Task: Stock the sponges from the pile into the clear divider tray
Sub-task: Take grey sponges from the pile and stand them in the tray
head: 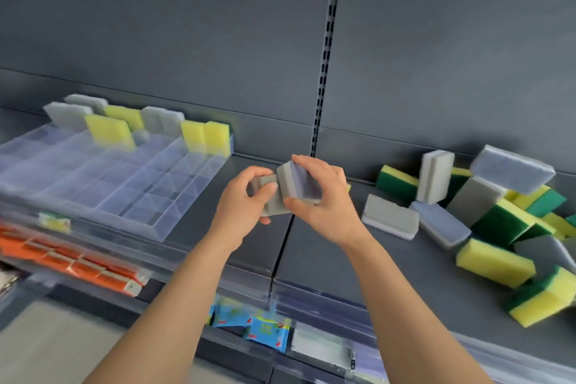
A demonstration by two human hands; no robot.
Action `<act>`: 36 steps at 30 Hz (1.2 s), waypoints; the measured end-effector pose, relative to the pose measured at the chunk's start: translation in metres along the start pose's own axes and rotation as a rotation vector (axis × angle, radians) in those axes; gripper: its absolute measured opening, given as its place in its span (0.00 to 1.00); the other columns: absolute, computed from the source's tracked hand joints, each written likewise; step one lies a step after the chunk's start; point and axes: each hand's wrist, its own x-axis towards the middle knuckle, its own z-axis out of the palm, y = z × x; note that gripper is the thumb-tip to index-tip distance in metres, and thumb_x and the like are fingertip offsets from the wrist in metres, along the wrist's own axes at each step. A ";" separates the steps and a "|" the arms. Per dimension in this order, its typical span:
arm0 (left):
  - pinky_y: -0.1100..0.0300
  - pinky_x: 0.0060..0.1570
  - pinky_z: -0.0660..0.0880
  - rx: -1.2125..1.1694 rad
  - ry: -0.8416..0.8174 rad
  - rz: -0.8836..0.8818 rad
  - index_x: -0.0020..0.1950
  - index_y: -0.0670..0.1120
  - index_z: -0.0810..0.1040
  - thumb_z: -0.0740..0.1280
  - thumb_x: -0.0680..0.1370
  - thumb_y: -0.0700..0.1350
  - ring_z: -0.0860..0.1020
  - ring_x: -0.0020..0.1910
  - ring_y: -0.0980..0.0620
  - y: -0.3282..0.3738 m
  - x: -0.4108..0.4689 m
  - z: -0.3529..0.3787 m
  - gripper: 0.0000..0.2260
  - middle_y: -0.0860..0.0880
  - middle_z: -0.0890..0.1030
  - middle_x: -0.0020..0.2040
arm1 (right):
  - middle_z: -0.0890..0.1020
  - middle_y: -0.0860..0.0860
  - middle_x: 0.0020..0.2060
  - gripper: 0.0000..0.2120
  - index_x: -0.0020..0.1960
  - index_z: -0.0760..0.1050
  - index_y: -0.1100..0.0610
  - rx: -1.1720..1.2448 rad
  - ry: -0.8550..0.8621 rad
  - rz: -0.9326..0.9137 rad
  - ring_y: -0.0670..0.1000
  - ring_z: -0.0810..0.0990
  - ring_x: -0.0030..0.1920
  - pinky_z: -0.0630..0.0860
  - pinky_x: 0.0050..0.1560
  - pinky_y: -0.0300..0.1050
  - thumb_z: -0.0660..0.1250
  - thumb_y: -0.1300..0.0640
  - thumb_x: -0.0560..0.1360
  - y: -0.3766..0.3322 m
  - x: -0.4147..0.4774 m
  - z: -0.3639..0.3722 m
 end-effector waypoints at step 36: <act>0.61 0.48 0.68 0.389 0.308 0.198 0.61 0.49 0.71 0.66 0.77 0.46 0.73 0.55 0.51 -0.081 0.143 -0.328 0.14 0.52 0.75 0.57 | 0.75 0.46 0.50 0.17 0.61 0.73 0.53 -0.057 0.226 0.043 0.49 0.72 0.51 0.66 0.50 0.38 0.70 0.59 0.73 -0.095 0.193 0.294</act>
